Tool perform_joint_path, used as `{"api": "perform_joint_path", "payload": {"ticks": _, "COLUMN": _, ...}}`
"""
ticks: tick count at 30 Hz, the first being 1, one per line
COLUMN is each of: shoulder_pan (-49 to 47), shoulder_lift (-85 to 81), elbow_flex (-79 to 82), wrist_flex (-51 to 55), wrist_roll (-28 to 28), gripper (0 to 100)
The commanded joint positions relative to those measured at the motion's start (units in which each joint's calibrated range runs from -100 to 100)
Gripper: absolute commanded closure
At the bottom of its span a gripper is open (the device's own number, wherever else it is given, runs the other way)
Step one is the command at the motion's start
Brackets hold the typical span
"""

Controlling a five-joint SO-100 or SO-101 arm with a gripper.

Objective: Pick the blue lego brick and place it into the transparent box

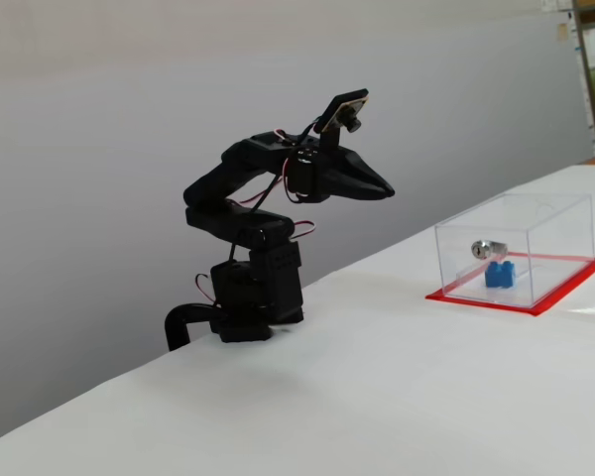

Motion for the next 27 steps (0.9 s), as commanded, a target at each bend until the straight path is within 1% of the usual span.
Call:
{"api": "perform_joint_path", "payload": {"ticks": 1, "shoulder_pan": 0.1, "shoulder_lift": -4.8, "elbow_flex": 3.6, "wrist_flex": -0.1, "wrist_roll": -0.2, "gripper": 99}}
{"api": "perform_joint_path", "payload": {"ticks": 17, "shoulder_pan": 0.1, "shoulder_lift": -21.1, "elbow_flex": 25.2, "wrist_flex": -0.8, "wrist_roll": 0.1, "gripper": 99}}
{"api": "perform_joint_path", "payload": {"ticks": 27, "shoulder_pan": 1.5, "shoulder_lift": -21.5, "elbow_flex": 33.3, "wrist_flex": -1.0, "wrist_roll": 0.1, "gripper": 99}}
